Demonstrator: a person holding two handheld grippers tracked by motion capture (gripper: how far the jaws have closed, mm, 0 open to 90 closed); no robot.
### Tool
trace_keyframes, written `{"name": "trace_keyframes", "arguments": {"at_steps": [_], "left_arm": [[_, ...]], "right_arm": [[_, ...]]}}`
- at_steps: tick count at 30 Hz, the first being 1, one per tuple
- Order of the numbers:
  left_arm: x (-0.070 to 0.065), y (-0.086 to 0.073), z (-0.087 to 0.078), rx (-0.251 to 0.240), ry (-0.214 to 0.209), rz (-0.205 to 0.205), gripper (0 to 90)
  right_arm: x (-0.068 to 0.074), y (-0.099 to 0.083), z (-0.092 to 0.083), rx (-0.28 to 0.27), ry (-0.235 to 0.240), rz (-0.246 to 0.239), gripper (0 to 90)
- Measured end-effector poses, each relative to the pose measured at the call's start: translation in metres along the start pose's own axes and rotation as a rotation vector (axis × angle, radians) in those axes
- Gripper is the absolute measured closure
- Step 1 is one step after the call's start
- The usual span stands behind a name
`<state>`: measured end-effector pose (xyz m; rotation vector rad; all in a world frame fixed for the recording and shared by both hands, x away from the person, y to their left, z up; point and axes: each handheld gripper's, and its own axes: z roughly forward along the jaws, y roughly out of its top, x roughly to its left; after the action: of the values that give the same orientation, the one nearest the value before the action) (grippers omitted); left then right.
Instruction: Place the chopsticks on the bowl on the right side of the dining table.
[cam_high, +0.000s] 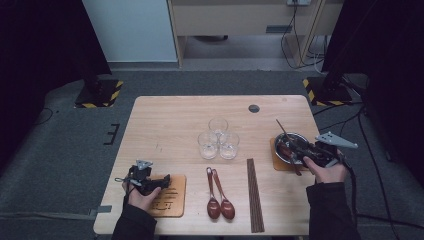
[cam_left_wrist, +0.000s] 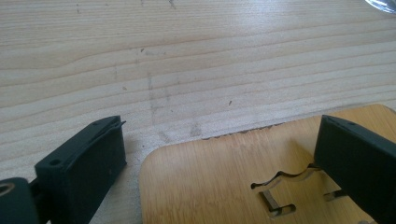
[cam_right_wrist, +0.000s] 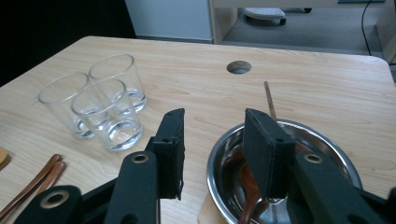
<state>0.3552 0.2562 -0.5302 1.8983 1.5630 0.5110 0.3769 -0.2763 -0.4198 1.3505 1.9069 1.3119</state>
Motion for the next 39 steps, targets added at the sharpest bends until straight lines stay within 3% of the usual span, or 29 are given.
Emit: {"name": "trace_keyframes", "arguments": {"at_steps": [39], "left_arm": [[0.0,0.0,0.0,0.0,0.0,0.0,1.2]], "right_arm": [[0.054,-0.018,0.01,0.049,0.067,-0.083,59.9]]}}
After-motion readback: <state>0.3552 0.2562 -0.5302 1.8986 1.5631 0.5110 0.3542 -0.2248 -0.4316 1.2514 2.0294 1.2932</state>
